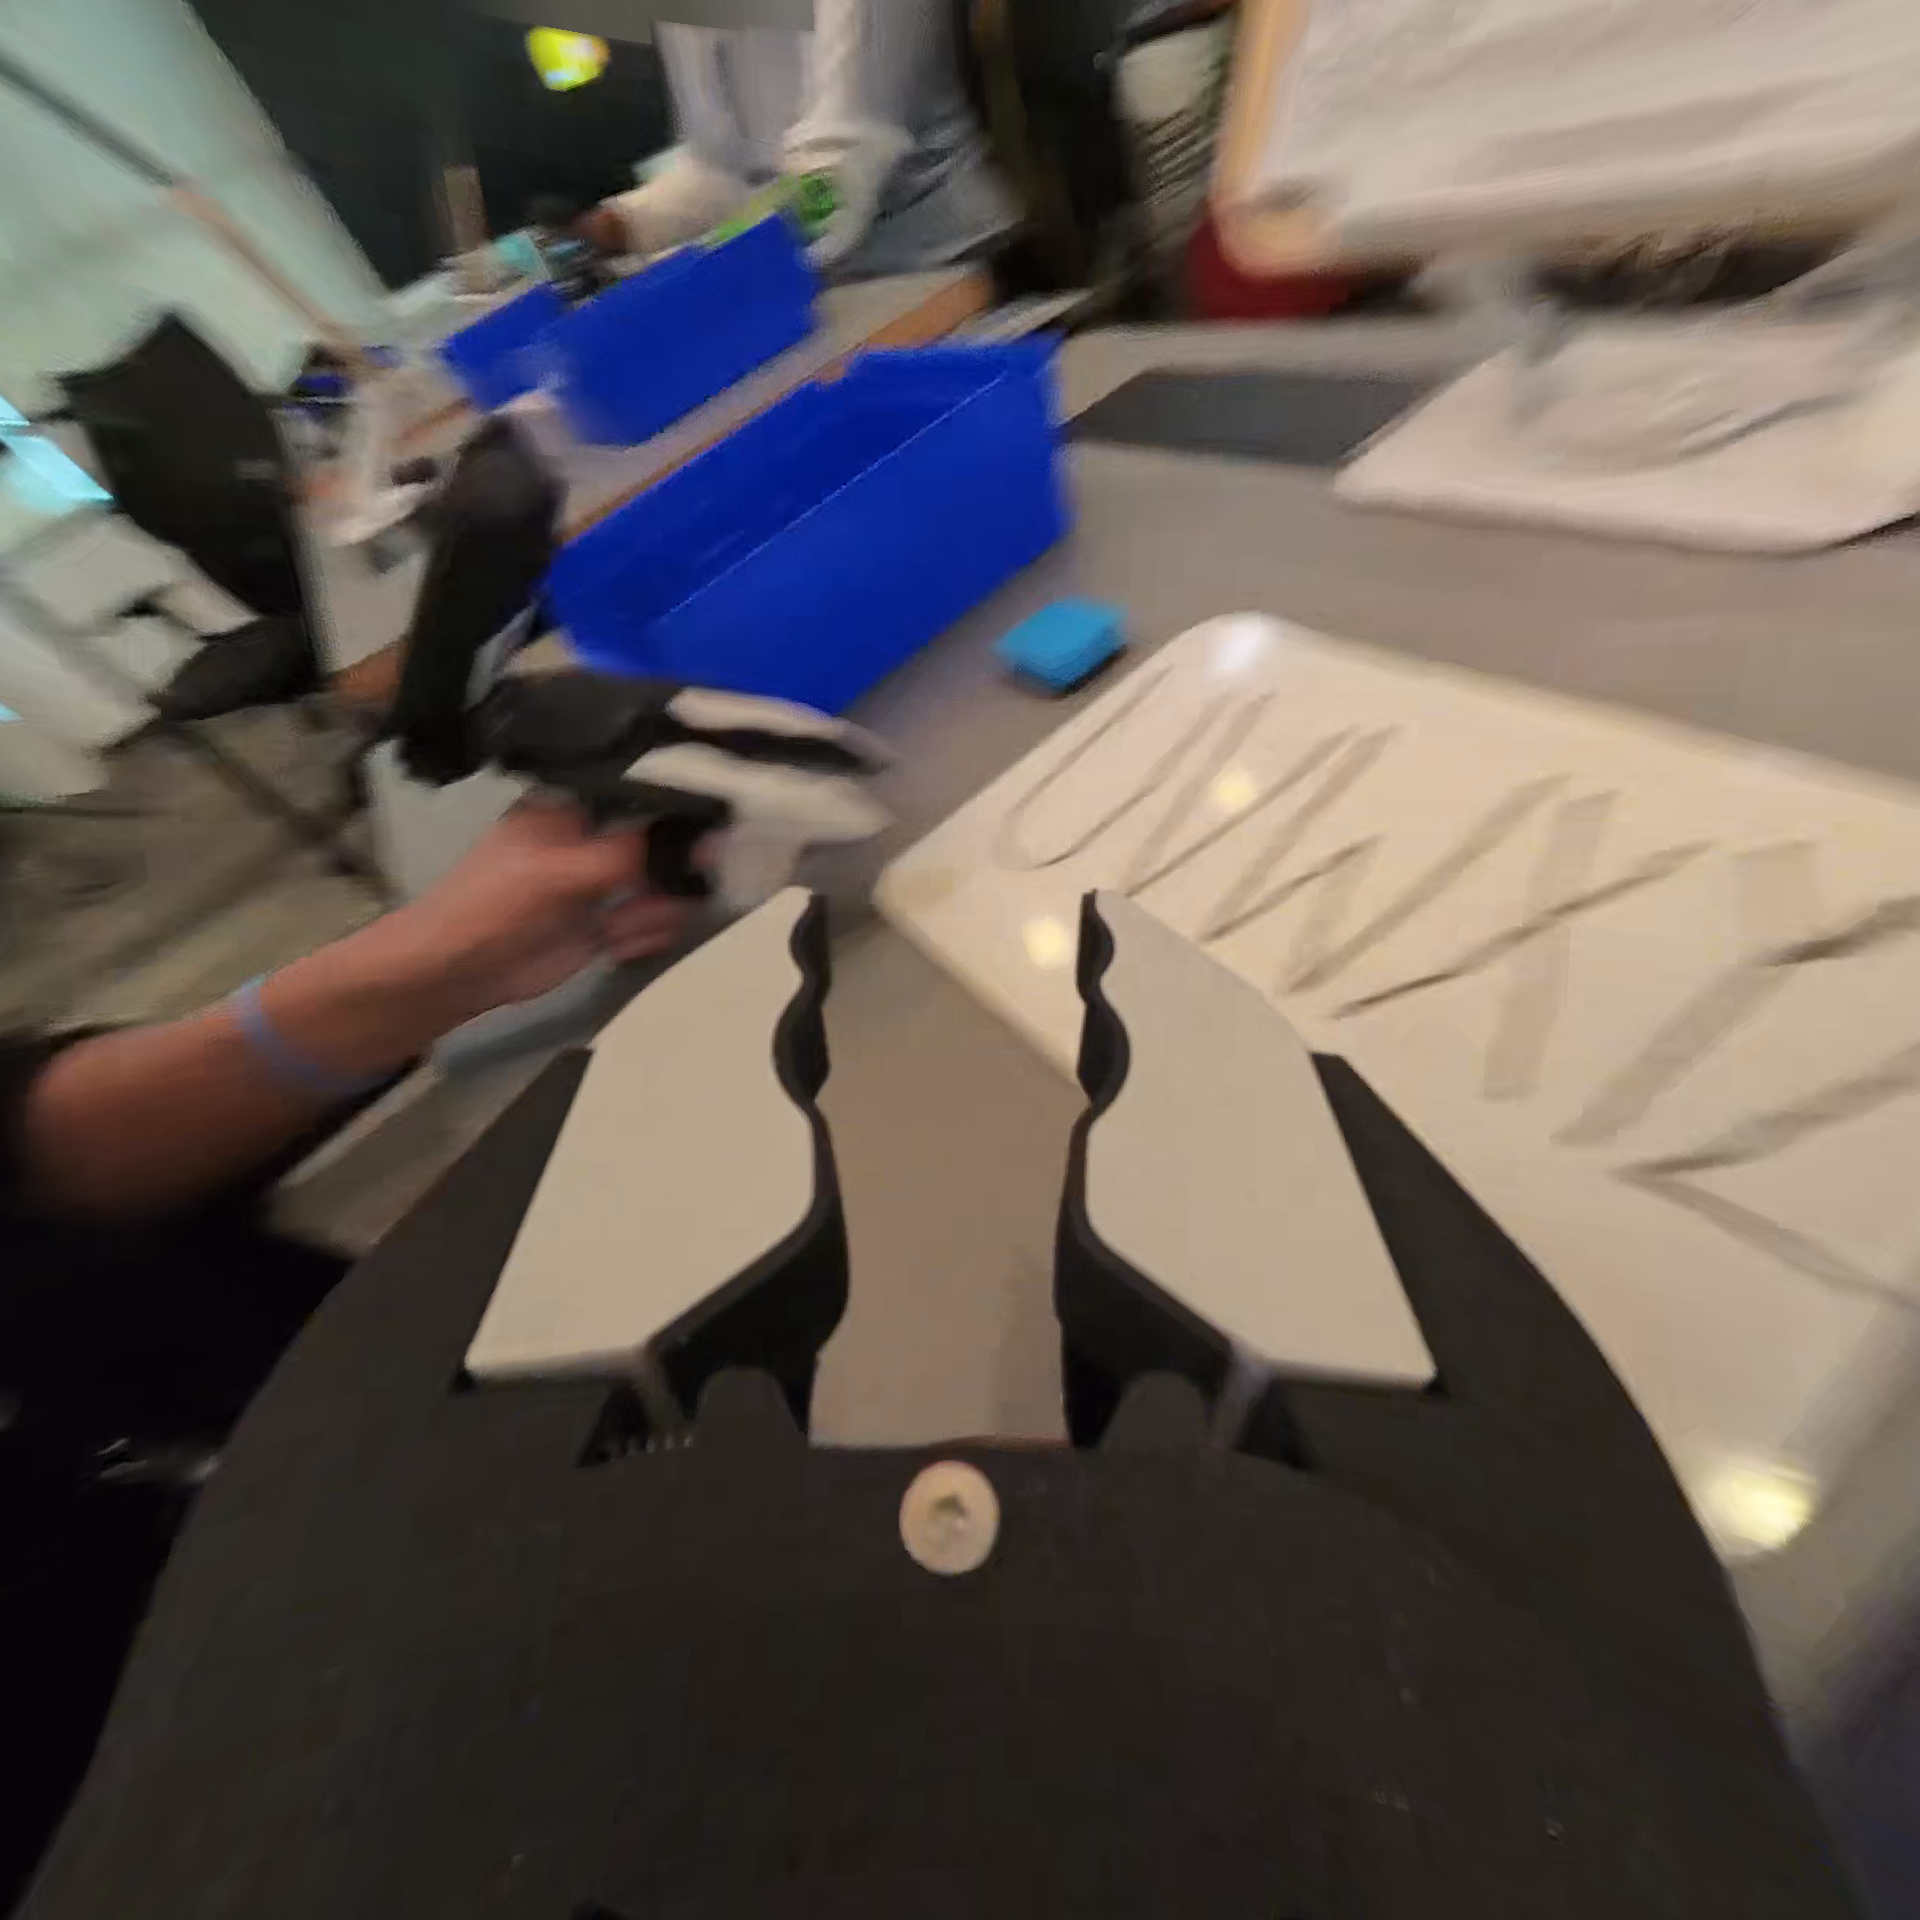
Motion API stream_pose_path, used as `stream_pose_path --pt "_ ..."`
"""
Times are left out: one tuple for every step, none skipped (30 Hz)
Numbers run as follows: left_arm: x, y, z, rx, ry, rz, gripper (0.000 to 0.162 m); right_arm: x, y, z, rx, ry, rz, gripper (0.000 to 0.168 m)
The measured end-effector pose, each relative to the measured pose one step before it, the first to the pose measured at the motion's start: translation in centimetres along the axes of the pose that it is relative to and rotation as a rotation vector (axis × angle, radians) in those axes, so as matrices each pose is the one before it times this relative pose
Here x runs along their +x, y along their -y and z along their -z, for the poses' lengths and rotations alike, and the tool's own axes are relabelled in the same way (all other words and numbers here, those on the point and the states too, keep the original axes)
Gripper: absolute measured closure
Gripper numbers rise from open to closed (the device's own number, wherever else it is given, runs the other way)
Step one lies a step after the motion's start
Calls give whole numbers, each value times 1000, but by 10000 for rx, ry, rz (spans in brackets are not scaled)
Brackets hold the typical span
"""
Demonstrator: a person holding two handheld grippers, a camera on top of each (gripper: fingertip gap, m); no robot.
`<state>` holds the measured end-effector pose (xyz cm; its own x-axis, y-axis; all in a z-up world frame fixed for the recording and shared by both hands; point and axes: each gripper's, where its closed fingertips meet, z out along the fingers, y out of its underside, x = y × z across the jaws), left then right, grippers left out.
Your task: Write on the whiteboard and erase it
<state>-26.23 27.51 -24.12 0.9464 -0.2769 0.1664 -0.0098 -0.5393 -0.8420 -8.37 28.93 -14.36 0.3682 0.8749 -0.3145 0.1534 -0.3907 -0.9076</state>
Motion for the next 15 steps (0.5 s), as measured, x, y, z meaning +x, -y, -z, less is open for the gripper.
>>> stream_pose_path --pt "-509 -6 102 -15 279 108 113 -1885 -2128 -1412 -236 725 -292 121" --pt "-391 -70 43 -15 193 98 113 -663 -1726 -1104 -182 183 -20 120" --pt "-202 -155 -6 -67 68 52 112 -30 -1091 -647 -23 -125 112 120" --pt "-273 -96 3 -58 131 47 112 62 -428 -241 168 -135 6 121" --pt "-288 -22 28 -6 155 59 112 -119 -30 -15 260 54 -167 122" --pt "-30 31 26 25 -22 32 112 -241 -28 69 168 213 -188 122" --pt "-44 61 22 46 5 43 112 -31 -330 109 -62 142 -78 122" --pt "-214 -42 -30 -39 138 2 111 330 -471 188 -168 -93 11 123" --pt "-291 16 -93 -1 190 -45 110 436 -311 276 -31 -189 9 124" --pt "-402 117 -244 30 239 -18 110 234 -91 322 126 -76 -71 124" --pt "-618 244 -422 -39 326 39 109 42 -6 303 124 53 -161 125" --pt "-758 398 -603 -88 338 150 105 20 -11 265 77 56 -172 126" --pt "-618 497 -787 -159 223 234 99 57 15 223 53 4 -86 126" --pt "-451 650 -831 -139 146 216 95 55 30 174 35 -20 38 126" --pt "-621 810 -916 -38 315 48 94 10 6 118 -19 -27 129 126"
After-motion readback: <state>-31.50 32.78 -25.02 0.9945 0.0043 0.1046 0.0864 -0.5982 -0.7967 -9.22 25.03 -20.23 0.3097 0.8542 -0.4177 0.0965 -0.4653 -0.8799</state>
